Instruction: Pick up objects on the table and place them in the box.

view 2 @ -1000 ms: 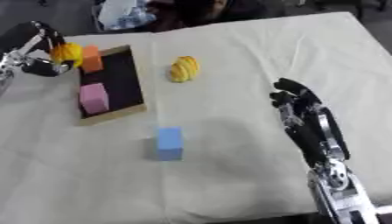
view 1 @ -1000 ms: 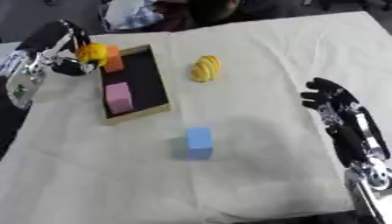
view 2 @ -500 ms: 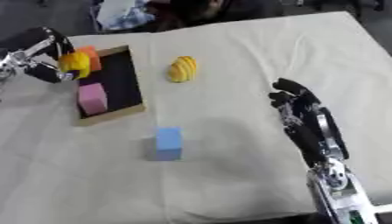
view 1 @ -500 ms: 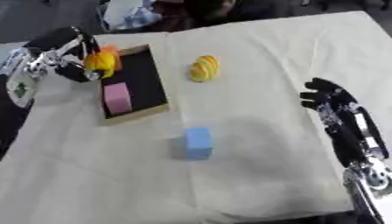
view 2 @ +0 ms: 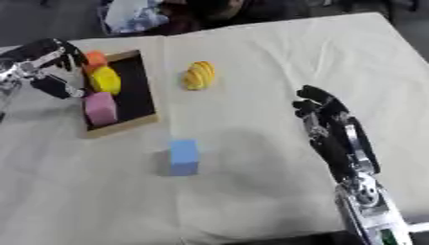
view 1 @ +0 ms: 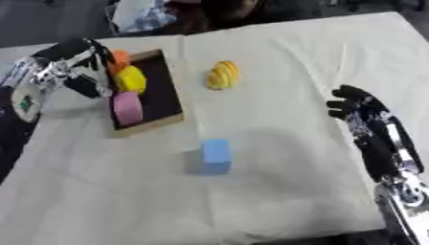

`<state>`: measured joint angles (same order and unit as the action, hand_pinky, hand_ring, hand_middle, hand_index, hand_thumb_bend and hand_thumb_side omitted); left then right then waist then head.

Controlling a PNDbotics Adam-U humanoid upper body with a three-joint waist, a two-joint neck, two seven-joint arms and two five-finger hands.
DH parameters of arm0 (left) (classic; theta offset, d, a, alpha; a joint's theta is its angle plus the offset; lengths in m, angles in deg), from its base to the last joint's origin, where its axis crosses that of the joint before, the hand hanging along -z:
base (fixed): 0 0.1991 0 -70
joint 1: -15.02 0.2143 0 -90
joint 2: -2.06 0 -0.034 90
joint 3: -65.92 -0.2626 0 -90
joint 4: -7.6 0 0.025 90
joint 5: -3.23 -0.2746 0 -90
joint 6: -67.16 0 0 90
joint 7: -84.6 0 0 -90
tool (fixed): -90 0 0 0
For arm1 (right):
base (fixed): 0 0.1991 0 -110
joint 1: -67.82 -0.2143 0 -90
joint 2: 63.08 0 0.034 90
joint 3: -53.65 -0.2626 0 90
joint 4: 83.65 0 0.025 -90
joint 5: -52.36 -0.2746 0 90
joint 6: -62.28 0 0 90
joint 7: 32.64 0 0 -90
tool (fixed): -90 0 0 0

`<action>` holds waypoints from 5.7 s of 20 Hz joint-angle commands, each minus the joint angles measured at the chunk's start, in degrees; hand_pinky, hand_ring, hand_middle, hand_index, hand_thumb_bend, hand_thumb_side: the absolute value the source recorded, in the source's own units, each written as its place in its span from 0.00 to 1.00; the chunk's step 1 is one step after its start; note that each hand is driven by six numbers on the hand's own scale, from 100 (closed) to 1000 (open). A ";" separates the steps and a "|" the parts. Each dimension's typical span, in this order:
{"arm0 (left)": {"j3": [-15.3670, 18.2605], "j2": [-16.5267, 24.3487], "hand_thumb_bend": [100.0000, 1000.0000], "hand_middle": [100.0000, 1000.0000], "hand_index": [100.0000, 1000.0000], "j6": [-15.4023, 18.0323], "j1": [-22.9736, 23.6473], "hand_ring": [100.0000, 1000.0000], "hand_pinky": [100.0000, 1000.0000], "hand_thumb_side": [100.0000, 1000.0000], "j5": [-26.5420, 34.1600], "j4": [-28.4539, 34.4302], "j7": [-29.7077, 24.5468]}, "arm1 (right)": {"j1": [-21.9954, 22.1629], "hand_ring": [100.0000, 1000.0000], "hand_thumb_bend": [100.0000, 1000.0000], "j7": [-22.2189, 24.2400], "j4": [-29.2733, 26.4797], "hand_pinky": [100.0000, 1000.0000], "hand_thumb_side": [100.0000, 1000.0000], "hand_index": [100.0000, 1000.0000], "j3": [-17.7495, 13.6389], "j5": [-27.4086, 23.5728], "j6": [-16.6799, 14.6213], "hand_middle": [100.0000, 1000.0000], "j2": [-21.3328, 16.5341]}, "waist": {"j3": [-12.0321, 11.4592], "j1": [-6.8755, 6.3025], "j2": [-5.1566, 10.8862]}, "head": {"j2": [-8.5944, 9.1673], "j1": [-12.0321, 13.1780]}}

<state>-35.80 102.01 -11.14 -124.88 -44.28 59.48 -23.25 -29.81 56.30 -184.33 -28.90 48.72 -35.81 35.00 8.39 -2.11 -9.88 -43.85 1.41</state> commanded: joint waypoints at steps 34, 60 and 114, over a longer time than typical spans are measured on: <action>16.43 0.77 0.53 0.57 0.72 -10.54 36.41 0.53 0.60 0.34 27.72 44.28 18.63 | -20.48 0.84 0.00 15.61 11.77 0.82 0.27 0.96 15.14 14.89 -7.47 0.85 -21.10 | -6.80 2.45 0.91 | -0.27 -4.62; 16.94 -2.79 0.52 0.56 0.72 -17.14 43.25 0.52 0.60 0.35 41.05 52.72 16.24 | -30.90 0.86 0.15 38.08 22.28 0.83 0.43 0.97 21.32 30.96 -20.04 0.87 -11.02 | -6.96 2.50 1.36 | -0.26 -5.14; 15.44 -10.85 0.50 0.55 0.71 -17.14 42.41 0.51 0.60 0.33 42.33 58.24 16.26 | -48.77 0.73 0.00 18.16 45.14 0.77 0.10 0.78 9.38 47.36 -15.89 0.65 -2.31 | -15.55 0.97 -0.26 | 1.86 -9.11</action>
<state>-20.34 90.64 -28.21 -81.94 -2.32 116.46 -7.02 -77.04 75.73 -140.21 -18.36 94.71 -51.64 32.46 -7.14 -0.33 -10.12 -42.69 -7.38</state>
